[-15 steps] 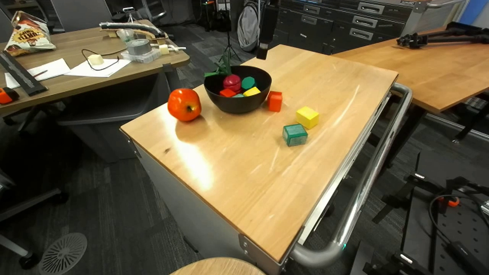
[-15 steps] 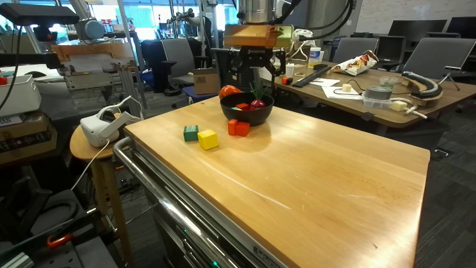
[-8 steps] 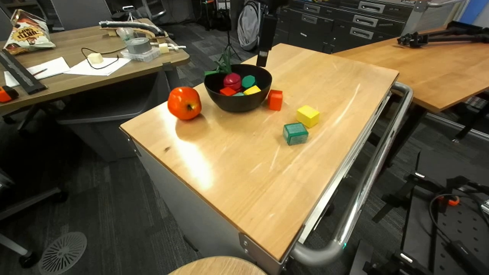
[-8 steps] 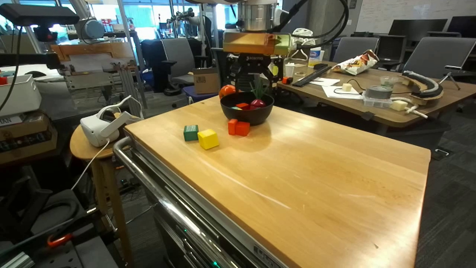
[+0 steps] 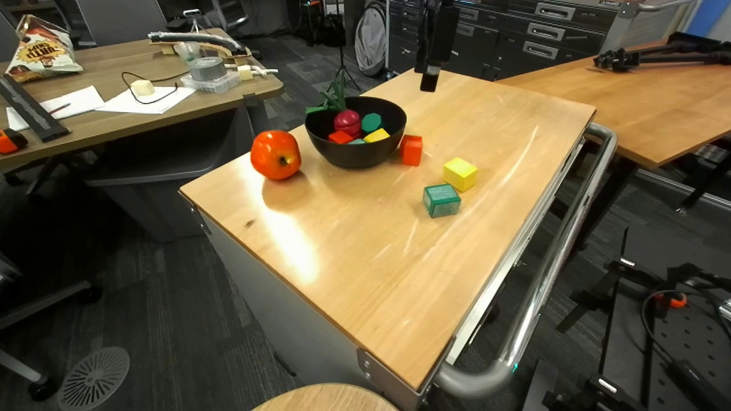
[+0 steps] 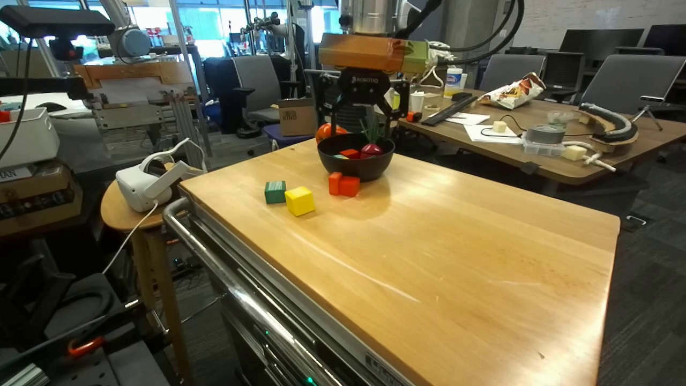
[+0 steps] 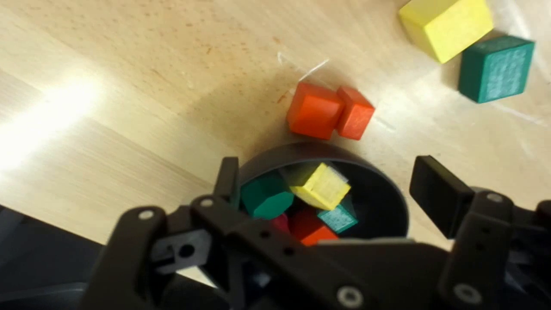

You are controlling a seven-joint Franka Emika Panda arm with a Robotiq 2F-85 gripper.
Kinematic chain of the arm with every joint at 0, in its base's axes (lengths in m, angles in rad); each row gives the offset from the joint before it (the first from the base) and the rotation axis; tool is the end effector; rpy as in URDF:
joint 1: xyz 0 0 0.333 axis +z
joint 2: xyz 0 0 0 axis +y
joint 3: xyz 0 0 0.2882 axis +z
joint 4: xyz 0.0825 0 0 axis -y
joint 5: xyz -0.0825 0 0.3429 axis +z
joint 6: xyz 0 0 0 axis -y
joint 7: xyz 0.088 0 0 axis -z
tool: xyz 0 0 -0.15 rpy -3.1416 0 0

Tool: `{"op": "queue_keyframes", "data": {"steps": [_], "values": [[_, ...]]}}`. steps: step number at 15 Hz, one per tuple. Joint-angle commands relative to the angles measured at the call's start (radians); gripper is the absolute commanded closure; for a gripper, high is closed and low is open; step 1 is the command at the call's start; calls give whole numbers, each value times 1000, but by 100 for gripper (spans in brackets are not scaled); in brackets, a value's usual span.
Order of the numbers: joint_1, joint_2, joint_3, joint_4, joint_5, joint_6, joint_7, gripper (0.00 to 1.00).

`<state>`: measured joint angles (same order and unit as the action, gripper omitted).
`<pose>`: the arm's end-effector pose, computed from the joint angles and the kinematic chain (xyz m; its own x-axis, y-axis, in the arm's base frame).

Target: Move the apple backwards, place the radish and blocks inside the black bowl

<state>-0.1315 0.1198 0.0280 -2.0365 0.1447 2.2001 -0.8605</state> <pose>0.5407 -0.0462 0.3432 0.7777 0.6173 0.1187 0.6257 -0.7784 -0.0514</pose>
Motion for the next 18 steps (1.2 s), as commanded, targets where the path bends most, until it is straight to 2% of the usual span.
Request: {"op": "queue_keyframes", "data": {"steps": [1, 3, 4, 7, 12, 14, 18], "values": [[0, -54, -19, -50, 105, -116, -156, 0], [2, -42, -29, -48, 169, -174, -199, 0], [8, -31, -33, -51, 179, -167, -164, 0], [26, -28, -34, -87, 157, -54, -51, 0], [78, -18, -19, -144, 18, 208, 193, 0], [105, -1, -13, -149, -80, 241, 306, 0], [134, 35, 3, -134, -169, 202, 460, 0]]}}
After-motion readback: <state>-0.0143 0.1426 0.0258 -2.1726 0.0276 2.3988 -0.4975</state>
